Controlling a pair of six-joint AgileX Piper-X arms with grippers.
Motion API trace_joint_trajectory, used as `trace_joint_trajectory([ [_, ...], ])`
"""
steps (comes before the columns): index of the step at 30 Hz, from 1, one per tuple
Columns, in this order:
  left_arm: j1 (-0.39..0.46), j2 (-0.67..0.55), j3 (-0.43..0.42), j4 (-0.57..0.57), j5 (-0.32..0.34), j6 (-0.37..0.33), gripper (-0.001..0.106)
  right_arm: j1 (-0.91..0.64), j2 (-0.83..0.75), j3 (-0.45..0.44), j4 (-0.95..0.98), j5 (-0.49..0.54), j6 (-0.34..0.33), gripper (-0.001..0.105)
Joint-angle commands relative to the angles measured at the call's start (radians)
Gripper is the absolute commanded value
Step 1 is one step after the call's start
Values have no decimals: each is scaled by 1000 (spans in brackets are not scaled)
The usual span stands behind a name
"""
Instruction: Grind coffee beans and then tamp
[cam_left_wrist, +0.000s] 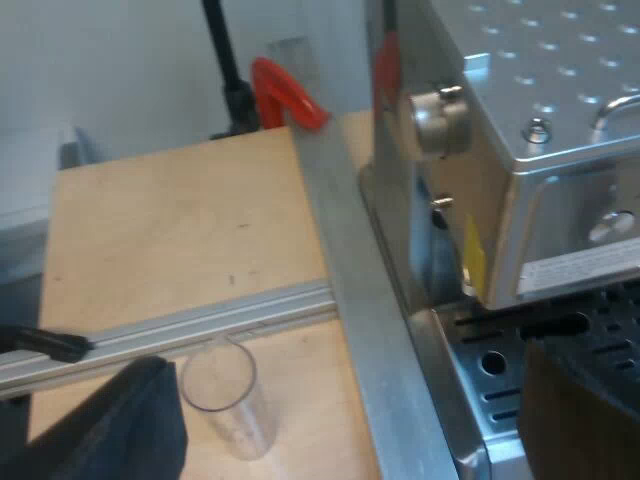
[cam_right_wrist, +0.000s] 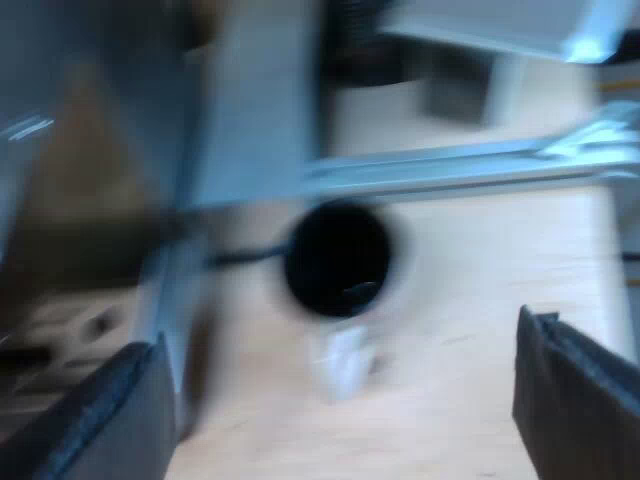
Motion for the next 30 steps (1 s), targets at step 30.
trace_joint_trajectory([
  [30,-23,-876,341,161,-36,-31,71,-40,-826,323,125,14,-41,71],
])
